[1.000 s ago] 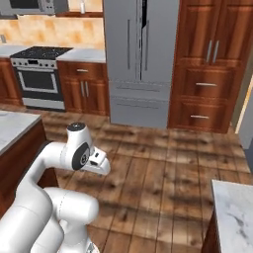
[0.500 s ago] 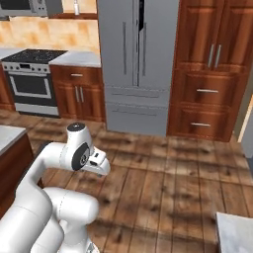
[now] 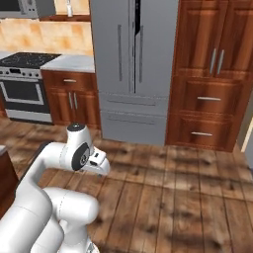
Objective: Move the cutting board and knife to the sink. Then move spray from the shelves to the counter.
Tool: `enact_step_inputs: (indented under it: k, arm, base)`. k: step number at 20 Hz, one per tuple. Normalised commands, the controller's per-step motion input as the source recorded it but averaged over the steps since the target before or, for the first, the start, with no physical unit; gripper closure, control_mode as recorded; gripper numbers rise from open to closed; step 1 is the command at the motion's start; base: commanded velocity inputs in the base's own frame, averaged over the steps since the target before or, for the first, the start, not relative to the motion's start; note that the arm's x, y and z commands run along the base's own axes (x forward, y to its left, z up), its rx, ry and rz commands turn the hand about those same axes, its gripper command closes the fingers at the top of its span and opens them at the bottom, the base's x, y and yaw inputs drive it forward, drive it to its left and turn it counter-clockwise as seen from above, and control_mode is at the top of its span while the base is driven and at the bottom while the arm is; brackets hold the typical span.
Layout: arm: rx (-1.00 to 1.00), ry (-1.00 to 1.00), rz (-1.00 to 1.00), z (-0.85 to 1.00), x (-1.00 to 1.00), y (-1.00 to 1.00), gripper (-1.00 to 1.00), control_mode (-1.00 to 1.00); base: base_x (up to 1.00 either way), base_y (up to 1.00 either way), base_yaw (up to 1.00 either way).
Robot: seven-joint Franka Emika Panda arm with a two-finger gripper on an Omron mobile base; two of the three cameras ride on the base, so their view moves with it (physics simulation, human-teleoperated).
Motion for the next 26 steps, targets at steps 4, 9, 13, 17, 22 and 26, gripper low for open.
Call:
enact_step_inputs:
  k: [4, 9, 13, 17, 22, 26]
  arm:
    - [0.0, 0.0, 0.0, 0.0, 0.0, 0.0, -1.0, 1.0]
    - [0.0, 0.0, 0.0, 0.0, 0.0, 0.0, -1.0, 1.0]
    - [0.0, 0.0, 0.0, 0.0, 0.0, 0.0, -1.0, 1.0]
    - [0.0, 0.0, 0.0, 0.0, 0.0, 0.0, -1.0, 1.0]
    - [0.0, 0.0, 0.0, 0.0, 0.0, 0.0, -1.0, 1.0]
    - [0.0, 0.0, 0.0, 0.0, 0.0, 0.0, -1.0, 1.0]
  base:
    - [0.65, 0.01, 0.0]
    - [0.61, 0.05, 0.0]
    - [0.59, 0.06, 0.0]
    - [0.59, 0.09, 0.0]
    - [0.68, 0.09, 0.0]
    - [0.83, 0.13, 0.11]
